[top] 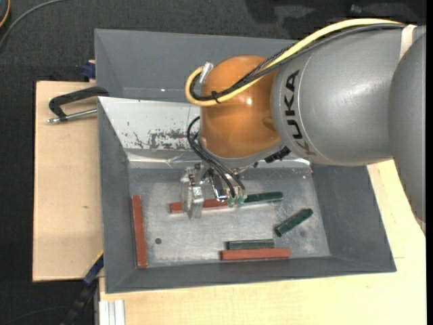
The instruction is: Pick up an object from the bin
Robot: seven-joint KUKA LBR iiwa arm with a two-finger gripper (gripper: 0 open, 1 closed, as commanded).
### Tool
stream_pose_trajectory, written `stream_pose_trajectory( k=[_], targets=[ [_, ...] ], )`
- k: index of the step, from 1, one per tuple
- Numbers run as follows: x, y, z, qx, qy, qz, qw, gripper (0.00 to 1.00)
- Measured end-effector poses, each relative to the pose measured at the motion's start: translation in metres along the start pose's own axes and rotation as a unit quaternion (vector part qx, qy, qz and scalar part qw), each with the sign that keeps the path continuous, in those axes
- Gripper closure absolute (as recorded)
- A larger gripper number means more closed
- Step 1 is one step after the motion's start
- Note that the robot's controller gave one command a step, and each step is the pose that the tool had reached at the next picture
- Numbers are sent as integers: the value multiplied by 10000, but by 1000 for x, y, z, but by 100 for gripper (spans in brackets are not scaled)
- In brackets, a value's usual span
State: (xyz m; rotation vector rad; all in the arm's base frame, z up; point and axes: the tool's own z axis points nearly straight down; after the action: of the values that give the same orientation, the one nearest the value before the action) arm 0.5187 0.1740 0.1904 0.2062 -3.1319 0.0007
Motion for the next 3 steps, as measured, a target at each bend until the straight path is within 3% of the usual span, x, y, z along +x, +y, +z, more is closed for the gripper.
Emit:
stream_pose_trajectory(
  k=[1, 2, 3],
  targets=[
    [-17, -25, 32, -3, -8, 279, 9996, 100],
    [-6, -10, 41, -11, -8, 1545, 9880, 100],
    [-42, -10, -45, -30, -92, 1560, 9877, 100]
  ],
)
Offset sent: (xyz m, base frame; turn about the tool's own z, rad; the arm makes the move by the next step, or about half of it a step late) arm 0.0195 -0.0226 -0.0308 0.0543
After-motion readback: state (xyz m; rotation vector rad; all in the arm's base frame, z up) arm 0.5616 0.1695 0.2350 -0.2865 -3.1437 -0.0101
